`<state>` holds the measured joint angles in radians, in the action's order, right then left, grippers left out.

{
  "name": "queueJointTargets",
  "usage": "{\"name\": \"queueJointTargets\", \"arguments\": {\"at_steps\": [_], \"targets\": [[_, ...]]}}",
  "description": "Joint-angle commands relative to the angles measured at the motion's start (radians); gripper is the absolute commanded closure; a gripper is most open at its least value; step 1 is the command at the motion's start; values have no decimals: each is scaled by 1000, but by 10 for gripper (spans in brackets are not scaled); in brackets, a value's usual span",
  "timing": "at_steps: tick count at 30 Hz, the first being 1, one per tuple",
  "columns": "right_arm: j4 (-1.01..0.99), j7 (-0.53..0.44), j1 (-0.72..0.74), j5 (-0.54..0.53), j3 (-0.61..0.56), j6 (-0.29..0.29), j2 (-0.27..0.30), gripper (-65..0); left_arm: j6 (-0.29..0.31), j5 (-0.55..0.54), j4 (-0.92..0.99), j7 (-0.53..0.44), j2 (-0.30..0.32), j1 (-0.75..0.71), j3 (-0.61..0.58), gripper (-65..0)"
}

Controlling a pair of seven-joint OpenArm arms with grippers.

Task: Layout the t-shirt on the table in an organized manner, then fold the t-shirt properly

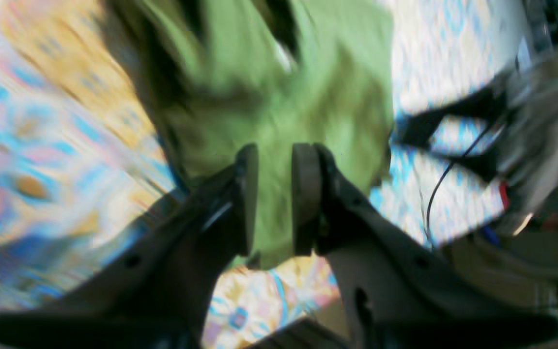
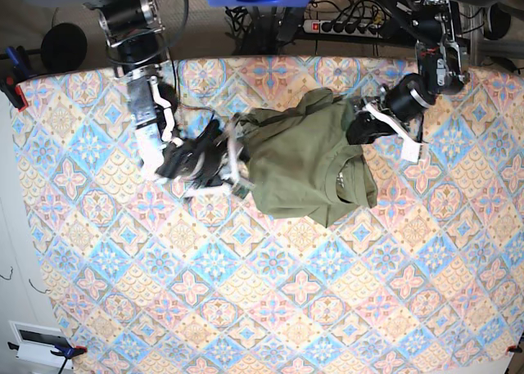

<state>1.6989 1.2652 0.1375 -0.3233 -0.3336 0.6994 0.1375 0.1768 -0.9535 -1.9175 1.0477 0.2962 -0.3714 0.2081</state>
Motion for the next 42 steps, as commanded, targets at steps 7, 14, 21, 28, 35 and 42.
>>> {"name": "queueJointTargets", "arguments": {"at_steps": [7,14,21,28,35,42], "targets": [[-67,-66,133,-3,100,-1,-3,-164,10,-17,-18,-27,1,-28,-85,-126],[-254,-109,291,0,100,-1,-92,-98,10,-15,-15,-28,-18,-28,-95,-112],[-512,-207,403,5,98,-1,-187,-22,10,-15,82,-28,-35,-11,-97,0],[-759,-373,489,62,8,-1,-203,-21,8,-15,204,-28,-42,22,-98,0],[-900,-444,508,134,-123,-1,-210,-20,3,-15,359,-30,-39,113,-98,0],[-834,-315,432,134,-155,-1,-203,-20,2,28,392,-28,-10,194,-97,0]]}}
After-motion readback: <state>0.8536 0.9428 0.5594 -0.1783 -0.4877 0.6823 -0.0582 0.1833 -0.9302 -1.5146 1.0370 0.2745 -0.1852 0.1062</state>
